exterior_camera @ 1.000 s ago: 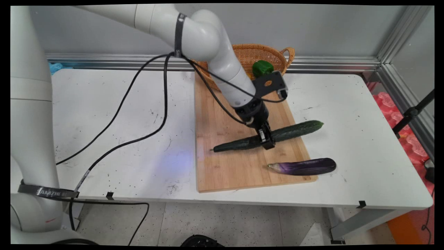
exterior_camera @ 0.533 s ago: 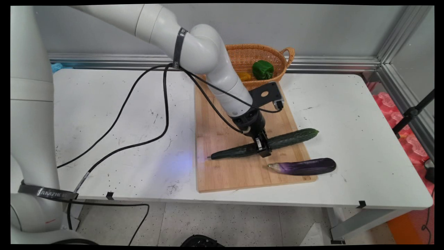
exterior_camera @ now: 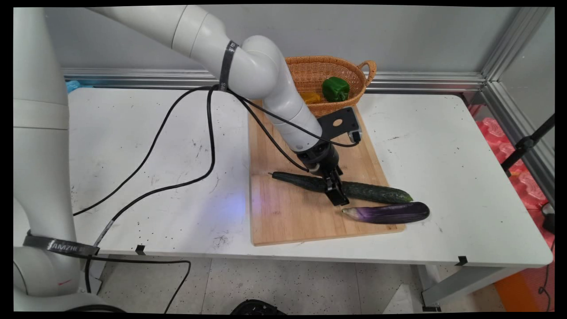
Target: Place the picked object on the cutting board
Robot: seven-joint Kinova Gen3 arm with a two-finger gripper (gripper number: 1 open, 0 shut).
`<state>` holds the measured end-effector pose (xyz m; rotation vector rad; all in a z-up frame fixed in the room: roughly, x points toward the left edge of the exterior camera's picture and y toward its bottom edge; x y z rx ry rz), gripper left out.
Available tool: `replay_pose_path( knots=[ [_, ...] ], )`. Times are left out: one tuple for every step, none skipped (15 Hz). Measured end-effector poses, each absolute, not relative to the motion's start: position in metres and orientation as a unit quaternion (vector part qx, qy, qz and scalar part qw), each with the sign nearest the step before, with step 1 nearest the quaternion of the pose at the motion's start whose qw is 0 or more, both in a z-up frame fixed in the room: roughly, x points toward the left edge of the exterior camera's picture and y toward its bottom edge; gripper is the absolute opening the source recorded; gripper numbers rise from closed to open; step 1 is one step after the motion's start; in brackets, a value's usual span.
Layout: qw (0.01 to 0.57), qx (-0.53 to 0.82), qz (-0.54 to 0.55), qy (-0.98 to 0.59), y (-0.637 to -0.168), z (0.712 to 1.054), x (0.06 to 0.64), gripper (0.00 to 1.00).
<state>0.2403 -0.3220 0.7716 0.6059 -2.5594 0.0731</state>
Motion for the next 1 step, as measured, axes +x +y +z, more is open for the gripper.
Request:
replay_pose_path(
  knots=[
    [0.254, 0.220, 0.029, -0.941, -0.3229, 0.7740, 0.2408, 1.00]
  ],
)
